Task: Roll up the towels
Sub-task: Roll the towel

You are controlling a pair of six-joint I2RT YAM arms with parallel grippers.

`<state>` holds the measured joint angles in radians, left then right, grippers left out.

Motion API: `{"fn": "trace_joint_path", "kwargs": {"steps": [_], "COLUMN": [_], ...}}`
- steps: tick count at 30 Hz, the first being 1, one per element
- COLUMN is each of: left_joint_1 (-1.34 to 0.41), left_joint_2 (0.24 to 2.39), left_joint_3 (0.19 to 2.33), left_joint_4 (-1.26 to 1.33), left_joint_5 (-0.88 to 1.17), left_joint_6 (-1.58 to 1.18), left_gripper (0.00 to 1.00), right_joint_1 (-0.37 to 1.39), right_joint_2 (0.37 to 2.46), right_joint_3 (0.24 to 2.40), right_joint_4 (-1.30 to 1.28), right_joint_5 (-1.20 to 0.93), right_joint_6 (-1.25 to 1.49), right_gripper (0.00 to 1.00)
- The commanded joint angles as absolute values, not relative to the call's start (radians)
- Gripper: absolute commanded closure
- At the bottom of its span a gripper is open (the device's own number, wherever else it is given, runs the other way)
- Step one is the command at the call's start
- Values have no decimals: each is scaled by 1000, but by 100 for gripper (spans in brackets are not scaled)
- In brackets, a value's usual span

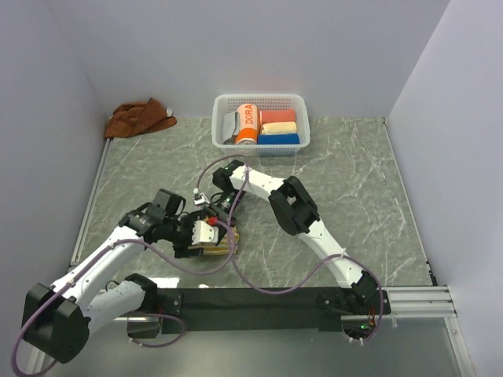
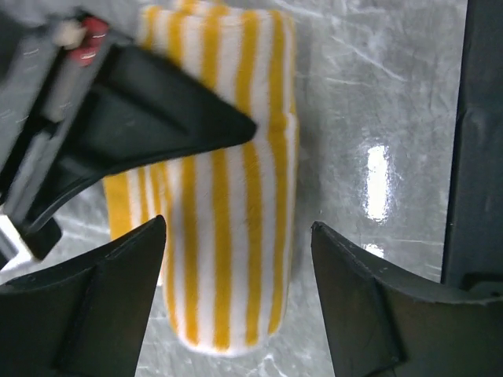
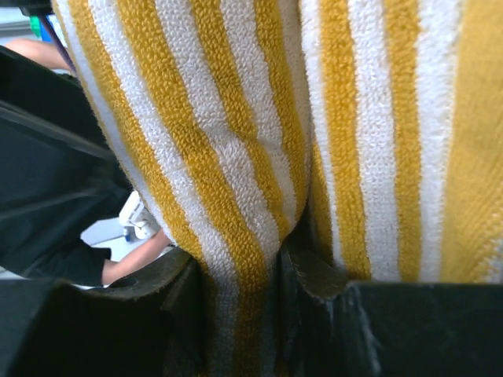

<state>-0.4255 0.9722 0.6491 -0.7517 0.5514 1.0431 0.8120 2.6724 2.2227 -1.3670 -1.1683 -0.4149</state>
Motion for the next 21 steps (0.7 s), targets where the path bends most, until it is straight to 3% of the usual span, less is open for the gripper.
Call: {"fn": "trace_joint_path", "kwargs": {"steps": [1,4,6,7,11,14,19,21], "left_joint_1": [-514,-549,-552,-552,-552,-546,-541,-526], "left_joint_2": [983,1026,1055,1071,1153,1173,1254,1291], "left_joint_3": [617,560,546,539,560,597,639,664], "left_joint_4": [-650,-615,-585,-580,-606,-702,-830,-868], "left_joint_5": [450,394,358,342,310,348,435,463], "left_joint_6": [1020,1017,1002,997,977,992,1034,1042], "left_gripper": [21,24,32,37,79,97,99,99], "right_joint_1": [822,816,816,816,804,773,700,683], "right_joint_2": [2787,2777,2761,2734,2636,2574,2473,2422], "right_joint_3": [2203,2204,2189,2178,2090,2106,2204,2226], "right_joint_4": [-1261,-1255,-1253,-1240,-1184,-1184,-1195,-1166], "right_joint_5": [-917,-919,-908,-904,-879,-868,-821,-786], "right_joint_6": [-414,-413,-425,-431,-425,-404,-359,-345], "right_gripper": [100,100,99,91,70,56,39,37]}}
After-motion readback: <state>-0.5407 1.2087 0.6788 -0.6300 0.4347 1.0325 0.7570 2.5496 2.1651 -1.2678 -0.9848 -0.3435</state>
